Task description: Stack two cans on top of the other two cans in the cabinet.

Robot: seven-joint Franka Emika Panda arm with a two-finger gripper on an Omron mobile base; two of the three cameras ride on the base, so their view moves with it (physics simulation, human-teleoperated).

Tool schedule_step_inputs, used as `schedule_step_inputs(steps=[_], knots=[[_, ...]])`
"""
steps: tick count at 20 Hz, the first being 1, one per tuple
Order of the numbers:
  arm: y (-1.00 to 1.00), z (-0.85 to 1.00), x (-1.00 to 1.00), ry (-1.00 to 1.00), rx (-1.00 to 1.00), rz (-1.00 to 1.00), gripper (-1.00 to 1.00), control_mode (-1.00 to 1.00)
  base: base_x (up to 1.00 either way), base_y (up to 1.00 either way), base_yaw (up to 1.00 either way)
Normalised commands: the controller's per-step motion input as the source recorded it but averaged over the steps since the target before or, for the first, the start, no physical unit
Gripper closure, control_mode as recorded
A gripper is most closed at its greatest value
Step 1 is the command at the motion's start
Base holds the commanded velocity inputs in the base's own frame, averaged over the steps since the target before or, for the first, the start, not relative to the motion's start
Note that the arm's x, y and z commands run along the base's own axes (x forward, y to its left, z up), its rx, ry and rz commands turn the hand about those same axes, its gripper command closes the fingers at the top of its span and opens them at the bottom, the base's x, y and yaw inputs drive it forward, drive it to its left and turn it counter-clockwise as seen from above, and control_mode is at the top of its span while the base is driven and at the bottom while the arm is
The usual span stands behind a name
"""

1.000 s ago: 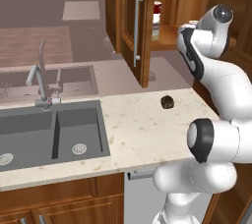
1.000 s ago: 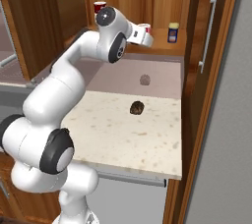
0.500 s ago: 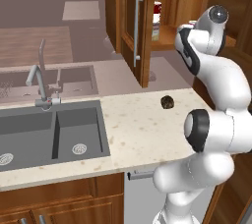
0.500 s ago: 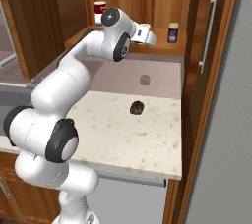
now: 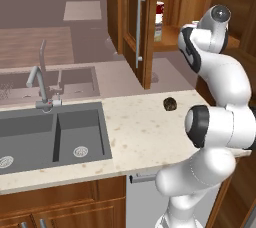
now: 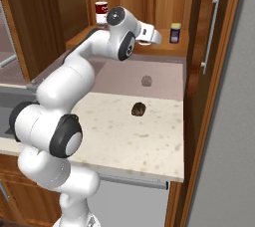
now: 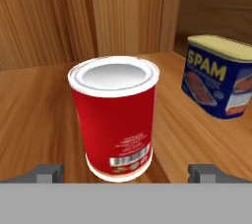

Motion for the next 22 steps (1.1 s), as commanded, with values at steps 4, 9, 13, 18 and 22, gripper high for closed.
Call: schedule_step_inputs(steps=[4, 9, 13, 18, 22], knots=[[-0.05, 0.0, 0.18, 0.0, 0.0, 0.0, -1.0, -1.0, 0.0, 0.0, 0.0], [-0.04, 0.0, 0.16, 0.0, 0.01, 0.0, -1.0, -1.0, 0.0, 0.0, 0.0], [-0.01, -0.03, 0.16, 0.01, 0.01, 0.0, -1.0, -1.0, 0.0, 0.0, 0.0], [-0.01, -0.05, 0.17, 0.02, 0.02, 0.0, -1.0, -1.0, 0.0, 0.0, 0.0], [-0.03, -0.05, 0.16, 0.01, 0.01, 0.0, -1.0, -1.0, 0.0, 0.0, 0.0]])
